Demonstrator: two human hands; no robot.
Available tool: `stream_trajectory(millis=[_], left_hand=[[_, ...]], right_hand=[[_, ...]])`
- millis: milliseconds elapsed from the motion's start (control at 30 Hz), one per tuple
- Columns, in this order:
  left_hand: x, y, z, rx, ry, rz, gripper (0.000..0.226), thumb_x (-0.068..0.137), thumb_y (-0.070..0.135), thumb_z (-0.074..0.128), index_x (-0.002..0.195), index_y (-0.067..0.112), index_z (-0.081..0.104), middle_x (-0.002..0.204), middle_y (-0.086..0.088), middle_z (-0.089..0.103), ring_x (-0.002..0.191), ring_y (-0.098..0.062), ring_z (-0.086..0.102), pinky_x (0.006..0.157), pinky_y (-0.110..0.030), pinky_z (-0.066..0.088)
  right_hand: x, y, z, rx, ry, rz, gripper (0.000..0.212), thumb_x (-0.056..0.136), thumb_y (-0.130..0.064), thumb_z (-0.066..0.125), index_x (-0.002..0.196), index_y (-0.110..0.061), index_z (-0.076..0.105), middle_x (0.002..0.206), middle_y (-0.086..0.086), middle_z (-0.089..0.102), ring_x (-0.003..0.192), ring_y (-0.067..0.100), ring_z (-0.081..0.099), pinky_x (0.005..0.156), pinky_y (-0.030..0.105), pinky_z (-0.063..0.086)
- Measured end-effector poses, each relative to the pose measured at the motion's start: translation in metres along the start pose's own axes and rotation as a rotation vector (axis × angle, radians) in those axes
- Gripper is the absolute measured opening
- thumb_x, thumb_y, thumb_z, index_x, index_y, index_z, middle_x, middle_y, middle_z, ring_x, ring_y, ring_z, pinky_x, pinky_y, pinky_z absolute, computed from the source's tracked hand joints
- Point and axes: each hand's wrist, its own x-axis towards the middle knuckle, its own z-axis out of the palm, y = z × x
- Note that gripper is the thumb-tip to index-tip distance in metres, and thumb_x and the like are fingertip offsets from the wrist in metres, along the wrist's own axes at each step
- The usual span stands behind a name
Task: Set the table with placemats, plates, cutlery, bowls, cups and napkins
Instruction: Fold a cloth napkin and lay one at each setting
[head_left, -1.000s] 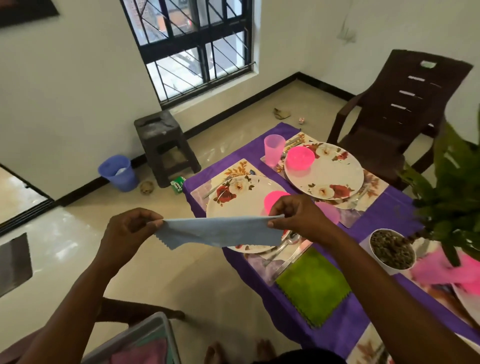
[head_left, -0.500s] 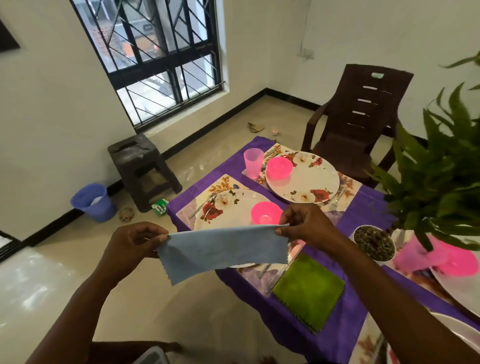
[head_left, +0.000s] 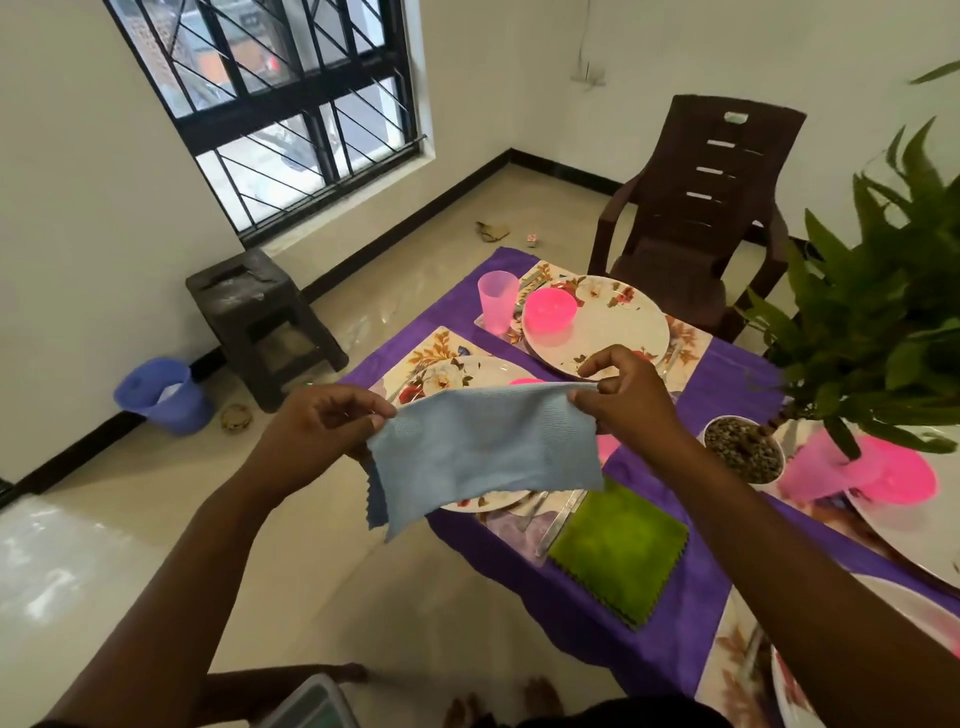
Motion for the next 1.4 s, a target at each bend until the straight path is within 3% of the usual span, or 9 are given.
stream_trajectory(millis=[200, 300, 500, 633, 767, 1000, 1133, 1267, 1400], left_hand=[[0.014, 0.006, -0.005, 0.079, 0.041, 0.0, 0.015, 0.099, 0.012, 0.066, 0.103, 0.023, 0.077, 0.099, 0.004, 0.076, 0.09, -0.018, 0.075, 0.084, -0.037, 0.064], [0.022, 0.013, -0.006, 0.085, 0.042, 0.053, 0.023, 0.101, 0.012, 0.063, 0.097, 0.033, 0.071, 0.1, 0.003, 0.075, 0.094, -0.021, 0.073, 0.083, -0.033, 0.061], [0.04, 0.03, -0.003, 0.056, -0.021, 0.16, 0.011, 0.1, 0.02, 0.063, 0.102, 0.028, 0.071, 0.105, 0.01, 0.074, 0.101, -0.01, 0.071, 0.086, -0.023, 0.058], [0.04, 0.03, 0.001, 0.014, -0.081, 0.219, 0.016, 0.098, 0.014, 0.067, 0.101, 0.028, 0.075, 0.094, 0.021, 0.074, 0.101, -0.011, 0.071, 0.081, -0.016, 0.057], [0.032, 0.029, 0.012, 0.074, -0.135, 0.253, 0.015, 0.095, 0.014, 0.073, 0.099, 0.028, 0.076, 0.095, 0.023, 0.074, 0.098, -0.009, 0.072, 0.084, -0.017, 0.059], [0.021, 0.042, 0.047, 0.147, -0.242, 0.225, 0.021, 0.094, 0.014, 0.074, 0.095, 0.035, 0.074, 0.092, 0.021, 0.072, 0.09, 0.0, 0.069, 0.078, -0.01, 0.056], [0.022, 0.047, 0.063, 0.222, -0.269, 0.183, 0.017, 0.094, 0.018, 0.075, 0.107, 0.028, 0.079, 0.096, 0.02, 0.069, 0.085, -0.004, 0.069, 0.082, -0.012, 0.055], [0.025, 0.047, 0.072, 0.268, -0.26, 0.157, 0.02, 0.092, 0.023, 0.077, 0.112, 0.026, 0.079, 0.106, 0.009, 0.077, 0.086, -0.007, 0.07, 0.088, -0.024, 0.059], [0.026, 0.044, 0.079, 0.253, -0.197, 0.158, 0.025, 0.089, 0.028, 0.08, 0.105, 0.041, 0.067, 0.093, 0.017, 0.073, 0.079, -0.001, 0.07, 0.08, -0.018, 0.059]], right_hand=[[-0.008, -0.02, 0.001, -0.129, -0.321, -0.11, 0.051, 0.078, -0.003, 0.074, 0.111, -0.038, 0.058, 0.108, -0.001, 0.068, 0.09, 0.022, 0.07, 0.067, 0.038, 0.063], [-0.02, -0.032, 0.01, -0.266, -0.636, -0.188, 0.064, 0.077, 0.005, 0.065, 0.123, -0.04, 0.064, 0.125, -0.014, 0.061, 0.076, -0.005, 0.062, 0.062, 0.016, 0.05], [-0.025, -0.048, 0.042, -0.629, -0.963, -0.15, 0.098, 0.086, 0.001, 0.069, 0.154, -0.056, 0.028, 0.138, -0.011, 0.047, 0.086, 0.013, 0.057, 0.061, 0.022, 0.049], [-0.021, -0.049, 0.05, -0.49, -0.88, -0.02, 0.109, 0.081, 0.001, 0.077, 0.163, -0.036, 0.015, 0.136, 0.005, 0.056, 0.102, 0.023, 0.065, 0.078, 0.039, 0.063], [-0.014, -0.051, 0.049, -0.254, -0.765, 0.14, 0.108, 0.079, 0.005, 0.078, 0.161, -0.033, 0.019, 0.127, 0.003, 0.056, 0.098, 0.024, 0.067, 0.066, 0.029, 0.059], [-0.007, -0.055, 0.062, -0.064, -0.603, 0.292, 0.102, 0.077, 0.012, 0.077, 0.157, -0.029, 0.029, 0.137, 0.016, 0.055, 0.111, 0.039, 0.066, 0.081, 0.053, 0.063], [-0.003, -0.056, 0.064, -0.051, -0.533, 0.328, 0.098, 0.074, 0.015, 0.077, 0.154, -0.023, 0.035, 0.127, 0.019, 0.06, 0.1, 0.037, 0.07, 0.061, 0.04, 0.063], [-0.004, -0.055, 0.061, -0.032, -0.462, 0.351, 0.095, 0.076, 0.018, 0.074, 0.153, -0.026, 0.036, 0.106, 0.018, 0.062, 0.058, 0.02, 0.073, 0.044, 0.026, 0.053], [-0.009, -0.055, 0.063, -0.132, -0.425, 0.315, 0.091, 0.072, 0.009, 0.081, 0.143, -0.029, 0.039, 0.102, 0.013, 0.061, 0.071, 0.021, 0.07, 0.047, 0.023, 0.052]])
